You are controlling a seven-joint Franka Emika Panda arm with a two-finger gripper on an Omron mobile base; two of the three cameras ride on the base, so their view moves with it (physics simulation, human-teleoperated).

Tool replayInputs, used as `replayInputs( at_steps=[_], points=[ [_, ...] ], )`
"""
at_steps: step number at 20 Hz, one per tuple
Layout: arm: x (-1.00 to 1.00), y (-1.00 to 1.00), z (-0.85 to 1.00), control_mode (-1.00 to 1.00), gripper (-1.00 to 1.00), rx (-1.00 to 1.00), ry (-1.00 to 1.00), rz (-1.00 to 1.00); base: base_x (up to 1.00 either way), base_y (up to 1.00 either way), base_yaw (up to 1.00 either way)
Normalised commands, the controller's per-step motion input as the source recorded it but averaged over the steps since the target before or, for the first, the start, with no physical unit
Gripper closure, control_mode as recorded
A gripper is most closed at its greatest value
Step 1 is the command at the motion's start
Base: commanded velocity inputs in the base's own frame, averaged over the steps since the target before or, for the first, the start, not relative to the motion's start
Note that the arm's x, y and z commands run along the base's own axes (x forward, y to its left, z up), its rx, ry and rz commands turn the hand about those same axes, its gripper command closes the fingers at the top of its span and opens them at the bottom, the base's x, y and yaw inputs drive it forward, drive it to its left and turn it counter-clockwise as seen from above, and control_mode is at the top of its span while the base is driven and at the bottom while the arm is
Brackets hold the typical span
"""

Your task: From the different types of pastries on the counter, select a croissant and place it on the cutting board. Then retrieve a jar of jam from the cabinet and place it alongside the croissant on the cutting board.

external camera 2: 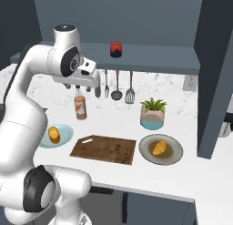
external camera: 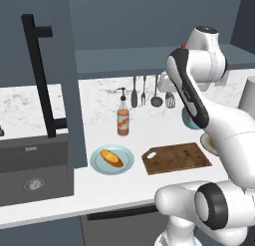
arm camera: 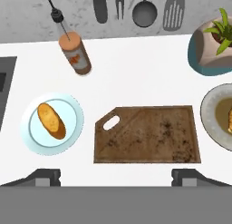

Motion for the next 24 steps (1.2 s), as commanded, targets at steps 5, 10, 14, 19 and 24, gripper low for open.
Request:
replayInputs(
  at_steps=[5, 10, 14, 19, 24],
  points=[
    [0.0, -0.42, 0.51, -1.0, -1.0, 0.0, 0.06, -0.06, 0.0, 0.0, 0.0],
    [0.0, -0.52, 0.13, -1.0, -1.0, -0.01, -0.01, -0.01, 0.0, 0.0, 0.0],
    [0.0, -0.41, 0.0, -1.0, -1.0, -0.06, -0.14, 0.0, 0.0, 0.0, 0.0],
    [0.0, -0.16, 0.12, -1.0, -1.0, -0.08, -0.27, 0.0, 0.0, 0.0, 0.0],
    [0.0, -0.01, 0.21, -1.0, -1.0, -0.05, -0.26, 0.0, 0.0, 0.0, 0.0]
  ],
)
